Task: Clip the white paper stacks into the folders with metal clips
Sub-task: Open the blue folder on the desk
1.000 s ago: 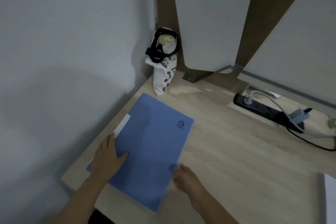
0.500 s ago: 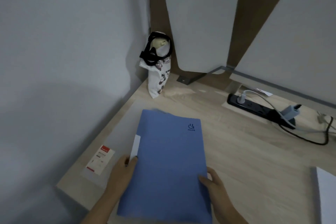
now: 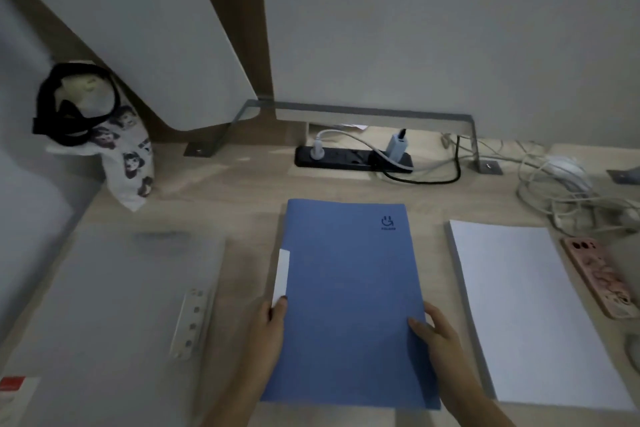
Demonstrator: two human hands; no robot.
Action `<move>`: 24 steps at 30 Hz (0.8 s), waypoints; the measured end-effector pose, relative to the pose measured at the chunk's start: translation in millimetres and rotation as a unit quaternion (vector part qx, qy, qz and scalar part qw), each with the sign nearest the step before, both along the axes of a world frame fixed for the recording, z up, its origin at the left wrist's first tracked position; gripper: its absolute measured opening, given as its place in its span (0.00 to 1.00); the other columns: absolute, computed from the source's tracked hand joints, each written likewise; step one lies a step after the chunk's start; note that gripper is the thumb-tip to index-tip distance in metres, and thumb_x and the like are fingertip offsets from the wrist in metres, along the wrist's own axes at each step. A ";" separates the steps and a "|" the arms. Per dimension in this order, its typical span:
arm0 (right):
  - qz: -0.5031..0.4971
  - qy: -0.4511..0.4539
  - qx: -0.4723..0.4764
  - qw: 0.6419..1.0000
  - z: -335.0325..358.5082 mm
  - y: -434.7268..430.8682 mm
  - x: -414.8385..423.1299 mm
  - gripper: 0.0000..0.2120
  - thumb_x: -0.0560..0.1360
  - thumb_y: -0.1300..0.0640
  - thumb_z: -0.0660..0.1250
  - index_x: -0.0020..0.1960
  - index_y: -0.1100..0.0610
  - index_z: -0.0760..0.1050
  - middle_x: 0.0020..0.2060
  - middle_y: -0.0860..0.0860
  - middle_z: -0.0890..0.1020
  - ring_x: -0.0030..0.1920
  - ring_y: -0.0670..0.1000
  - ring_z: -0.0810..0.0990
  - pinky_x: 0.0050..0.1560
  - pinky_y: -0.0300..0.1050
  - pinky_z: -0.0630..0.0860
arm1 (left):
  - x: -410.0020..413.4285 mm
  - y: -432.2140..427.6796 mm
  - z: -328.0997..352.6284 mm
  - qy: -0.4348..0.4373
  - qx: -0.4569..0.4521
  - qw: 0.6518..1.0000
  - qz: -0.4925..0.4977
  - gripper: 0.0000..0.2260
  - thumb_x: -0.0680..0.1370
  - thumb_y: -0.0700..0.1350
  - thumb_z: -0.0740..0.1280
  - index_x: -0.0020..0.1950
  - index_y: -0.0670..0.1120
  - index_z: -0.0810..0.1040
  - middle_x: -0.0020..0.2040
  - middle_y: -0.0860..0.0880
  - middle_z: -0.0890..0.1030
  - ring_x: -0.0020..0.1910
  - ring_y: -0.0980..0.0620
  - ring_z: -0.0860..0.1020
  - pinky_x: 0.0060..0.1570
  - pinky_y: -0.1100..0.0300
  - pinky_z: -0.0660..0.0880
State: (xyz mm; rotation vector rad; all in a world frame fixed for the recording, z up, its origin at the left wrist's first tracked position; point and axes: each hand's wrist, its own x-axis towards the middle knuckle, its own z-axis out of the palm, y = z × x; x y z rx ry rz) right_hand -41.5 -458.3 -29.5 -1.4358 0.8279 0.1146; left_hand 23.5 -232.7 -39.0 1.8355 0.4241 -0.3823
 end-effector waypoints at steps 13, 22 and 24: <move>0.052 0.024 -0.032 0.998 -19.8 -42.3 51.1 0.09 0.77 0.58 0.61 0.56 0.50 0.74 0.52 0.51 0.82 0.50 0.56 0.81 0.49 0.52 0.76 | 27.0 -43.6 -39.0 0.008 0.015 0.996 0.092 0.17 0.81 0.50 0.55 0.42 0.38 0.72 0.38 0.43 0.72 0.35 0.51 0.70 0.36 0.60 0.66; 0.084 0.050 -0.028 0.995 -29.3 -46.3 68.6 0.12 0.78 0.61 0.60 0.60 0.54 0.73 0.54 0.53 0.81 0.52 0.55 0.80 0.53 0.52 0.76 | 24.5 -51.0 -58.4 -0.063 0.121 0.971 0.197 0.17 0.81 0.44 0.54 0.47 0.34 0.78 0.46 0.41 0.79 0.50 0.44 0.76 0.53 0.57 0.66; 0.090 0.053 -0.026 0.994 -31.3 -48.0 68.2 0.12 0.78 0.61 0.60 0.60 0.54 0.73 0.54 0.52 0.81 0.52 0.54 0.80 0.52 0.50 0.76 | 28.7 -46.7 -59.8 -0.034 0.042 0.963 0.262 0.20 0.81 0.45 0.52 0.36 0.37 0.74 0.36 0.40 0.78 0.42 0.40 0.76 0.39 0.56 0.68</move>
